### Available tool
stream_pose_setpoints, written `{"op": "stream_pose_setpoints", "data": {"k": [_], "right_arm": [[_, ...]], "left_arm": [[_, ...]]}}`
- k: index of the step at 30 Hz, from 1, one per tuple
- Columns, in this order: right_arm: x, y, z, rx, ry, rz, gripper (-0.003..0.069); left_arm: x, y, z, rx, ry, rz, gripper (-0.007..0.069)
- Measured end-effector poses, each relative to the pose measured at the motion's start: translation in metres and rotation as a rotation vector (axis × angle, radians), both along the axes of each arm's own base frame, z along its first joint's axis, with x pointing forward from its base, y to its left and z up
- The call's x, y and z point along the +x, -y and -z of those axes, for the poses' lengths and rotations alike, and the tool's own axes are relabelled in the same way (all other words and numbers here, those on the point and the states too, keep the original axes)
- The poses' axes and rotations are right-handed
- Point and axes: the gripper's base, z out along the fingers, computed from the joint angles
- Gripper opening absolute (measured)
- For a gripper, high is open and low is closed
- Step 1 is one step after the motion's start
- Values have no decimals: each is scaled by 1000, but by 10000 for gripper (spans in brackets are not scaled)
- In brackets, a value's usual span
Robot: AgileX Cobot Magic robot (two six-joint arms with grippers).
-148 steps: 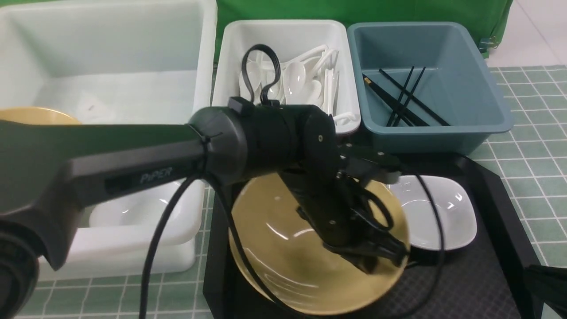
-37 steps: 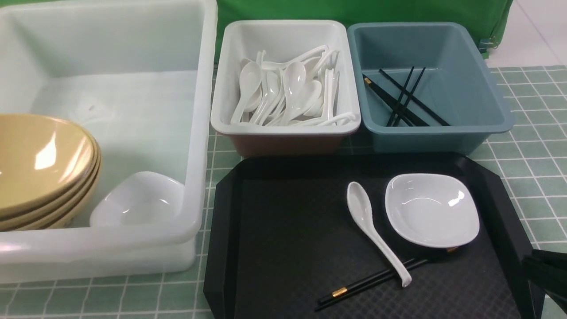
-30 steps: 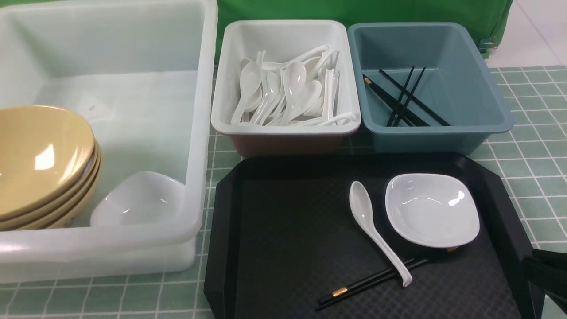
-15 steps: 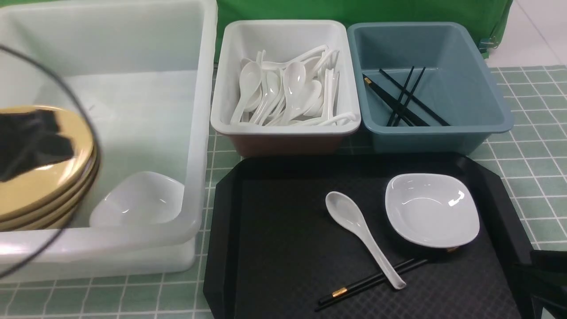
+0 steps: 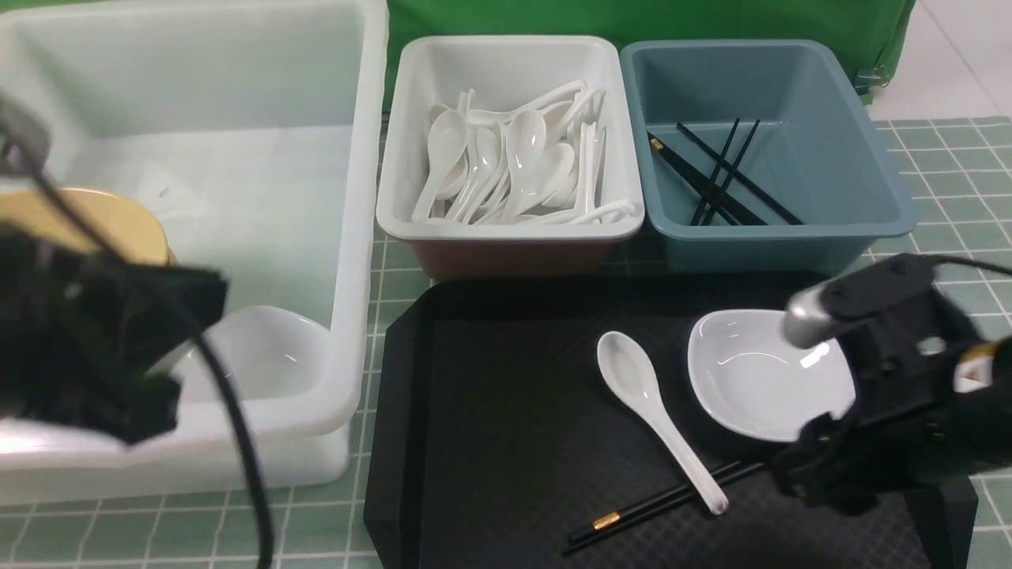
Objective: On blue table put chopsticks spoon bowls plates into blue grey white boxes.
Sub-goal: 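Reach down and grasp the white spoon resting in the bowl with the right gripper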
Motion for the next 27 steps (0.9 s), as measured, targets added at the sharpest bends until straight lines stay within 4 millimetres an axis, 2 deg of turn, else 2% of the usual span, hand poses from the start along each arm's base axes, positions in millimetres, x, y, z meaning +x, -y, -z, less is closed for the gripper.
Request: {"op": "stream_pose_setpoints", "data": {"k": [4, 7, 8, 9, 12, 17, 20, 22, 24, 25, 27], "right_arm": [[19, -23, 23, -5, 19, -51, 454], [32, -29, 39, -2, 45, -13, 454], [33, -30, 39, 2, 49, -9, 454], [37, -32, 46, 7, 36, 19, 454], [40, -33, 55, 6, 8, 38, 454], [41, -41, 61, 10, 2, 30, 452], [39, -49, 62, 6, 24, -12, 416], [37, -53, 62, -2, 42, -57, 332], [38, -55, 59, -5, 50, -82, 207], [38, -55, 58, -5, 50, -84, 183], [40, -57, 49, 7, 60, -93, 74]], "left_arm": [[-25, -15, 27, 69, 19, -86, 4], [-45, -25, 52, 100, 42, -148, 4], [-46, -26, 53, 106, 45, -152, 4], [-55, -30, 66, 112, 65, -176, 4], [-64, -34, 79, 116, 107, -194, 4], [-74, -37, 79, 87, 233, -209, 4], [-78, -38, 77, 81, 280, -213, 4], [-78, -38, 76, 80, 284, -213, 4], [-78, -38, 77, 82, 281, -213, 4], [-78, -38, 77, 82, 281, -213, 4], [-78, -38, 77, 83, 281, -214, 4]]}}
